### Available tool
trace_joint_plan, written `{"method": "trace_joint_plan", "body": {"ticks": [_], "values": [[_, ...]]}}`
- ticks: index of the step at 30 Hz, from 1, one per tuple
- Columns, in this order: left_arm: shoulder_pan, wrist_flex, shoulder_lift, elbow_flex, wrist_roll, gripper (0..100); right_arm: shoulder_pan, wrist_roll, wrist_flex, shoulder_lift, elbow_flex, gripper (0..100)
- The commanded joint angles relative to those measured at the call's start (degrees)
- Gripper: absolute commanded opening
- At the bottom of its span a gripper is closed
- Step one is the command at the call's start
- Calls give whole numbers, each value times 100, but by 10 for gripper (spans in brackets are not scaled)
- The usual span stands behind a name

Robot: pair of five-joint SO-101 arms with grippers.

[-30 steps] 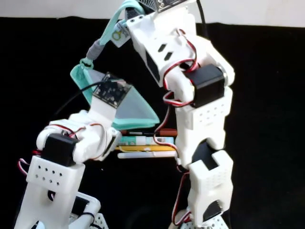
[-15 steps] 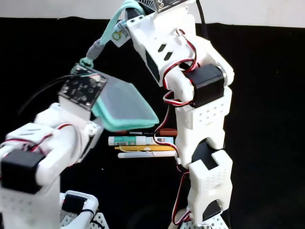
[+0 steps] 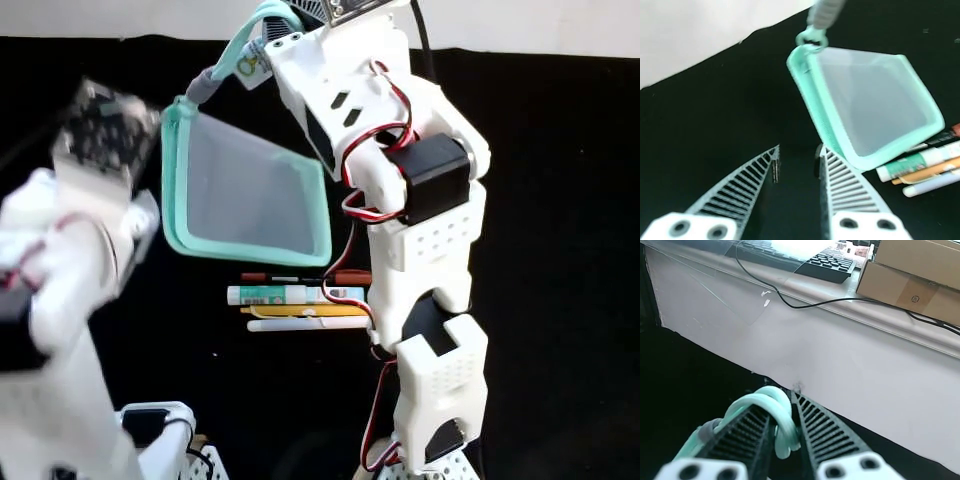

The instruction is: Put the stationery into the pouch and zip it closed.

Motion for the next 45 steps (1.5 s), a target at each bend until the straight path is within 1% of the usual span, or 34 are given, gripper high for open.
{"method": "trace_joint_plan", "body": {"ticks": [1,3,5,8,10,12,15,22,26,29,32,40,45], "values": [[-224,-70,523,-620,-26,148,57,-62,-119,-40,-57,8],[-330,-70,646,-611,-18,147,57,-62,-119,-31,-57,8],[-602,-149,752,-470,-18,147,57,-62,-119,-31,-57,8],[-1103,-800,998,101,-9,143,57,-62,-119,-31,-57,8],[-1314,-1257,1138,558,123,142,57,-62,-110,-31,-57,8],[-1393,-1653,1253,954,281,111,57,-62,-110,-31,-57,8],[-1358,-2075,1393,1429,316,43,57,-62,-101,-40,-57,8],[-954,-2479,1525,2492,325,31,66,-62,-101,-40,-57,8],[-418,-2558,1508,3108,413,31,66,-62,-110,-40,-57,8],[-40,-2558,1499,3266,695,31,66,-62,-110,-40,-57,8],[84,-2541,1429,3257,765,30,66,-62,-119,-40,-57,8],[637,-2514,75,4066,765,30,75,-62,-374,-22,-57,8],[1244,-2514,-479,4488,765,30,48,-62,-444,-22,-57,8]]}}
